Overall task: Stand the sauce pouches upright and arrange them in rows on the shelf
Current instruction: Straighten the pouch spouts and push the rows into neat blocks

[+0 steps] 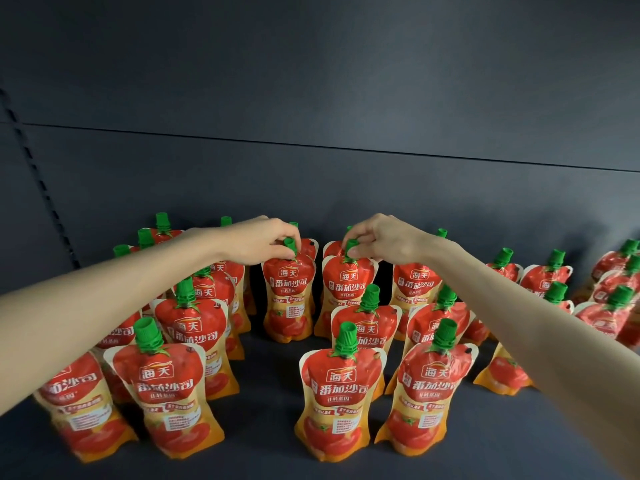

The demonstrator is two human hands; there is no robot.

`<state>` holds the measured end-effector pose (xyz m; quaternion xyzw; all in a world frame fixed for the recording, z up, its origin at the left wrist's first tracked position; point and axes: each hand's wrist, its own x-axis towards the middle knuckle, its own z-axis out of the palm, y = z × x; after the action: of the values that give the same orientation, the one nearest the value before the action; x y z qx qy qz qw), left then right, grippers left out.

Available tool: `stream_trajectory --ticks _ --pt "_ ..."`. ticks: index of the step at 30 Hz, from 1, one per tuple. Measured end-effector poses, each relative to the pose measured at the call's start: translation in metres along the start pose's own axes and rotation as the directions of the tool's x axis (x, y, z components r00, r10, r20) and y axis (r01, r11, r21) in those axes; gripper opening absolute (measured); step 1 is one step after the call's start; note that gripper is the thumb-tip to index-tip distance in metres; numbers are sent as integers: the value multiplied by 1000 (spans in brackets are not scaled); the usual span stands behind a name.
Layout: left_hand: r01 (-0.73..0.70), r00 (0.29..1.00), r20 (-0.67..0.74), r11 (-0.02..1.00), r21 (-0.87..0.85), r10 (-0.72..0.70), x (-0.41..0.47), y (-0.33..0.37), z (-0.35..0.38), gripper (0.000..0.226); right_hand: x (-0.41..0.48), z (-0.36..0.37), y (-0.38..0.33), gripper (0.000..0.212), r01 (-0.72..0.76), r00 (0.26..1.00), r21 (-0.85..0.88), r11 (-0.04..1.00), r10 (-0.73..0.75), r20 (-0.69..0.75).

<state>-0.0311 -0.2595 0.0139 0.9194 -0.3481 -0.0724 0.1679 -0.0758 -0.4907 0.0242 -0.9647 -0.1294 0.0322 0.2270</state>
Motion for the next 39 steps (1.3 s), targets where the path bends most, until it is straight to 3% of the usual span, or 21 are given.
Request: stream_trajectory --ticks 10,17,23,30,35,39 --pt "-7 998 -59 1000 -28 6 -4 6 -6 23 -11 -2 3 42 -36 997 30 999 38 -73" --pt "-109 976 -195 991 -81 92 -15 33 -9 17 -52 -17 12 25 -11 983 101 995 29 -181" --pt "-206 979 -53 953 -221 199 -14 73 18 23 -99 -17 30 20 -14 980 171 985 47 -195" --pt "-164 968 121 922 -350 218 -8 94 39 28 -129 -3 51 27 -82 985 270 959 119 -126" --pt "-150 979 86 935 -322 187 -16 92 43 28 -127 5 53 12 -66 986 375 925 119 -119" --pt "-117 991 40 961 -251 131 -23 74 33 25 -109 11 42 22 -26 990 373 927 76 -120"
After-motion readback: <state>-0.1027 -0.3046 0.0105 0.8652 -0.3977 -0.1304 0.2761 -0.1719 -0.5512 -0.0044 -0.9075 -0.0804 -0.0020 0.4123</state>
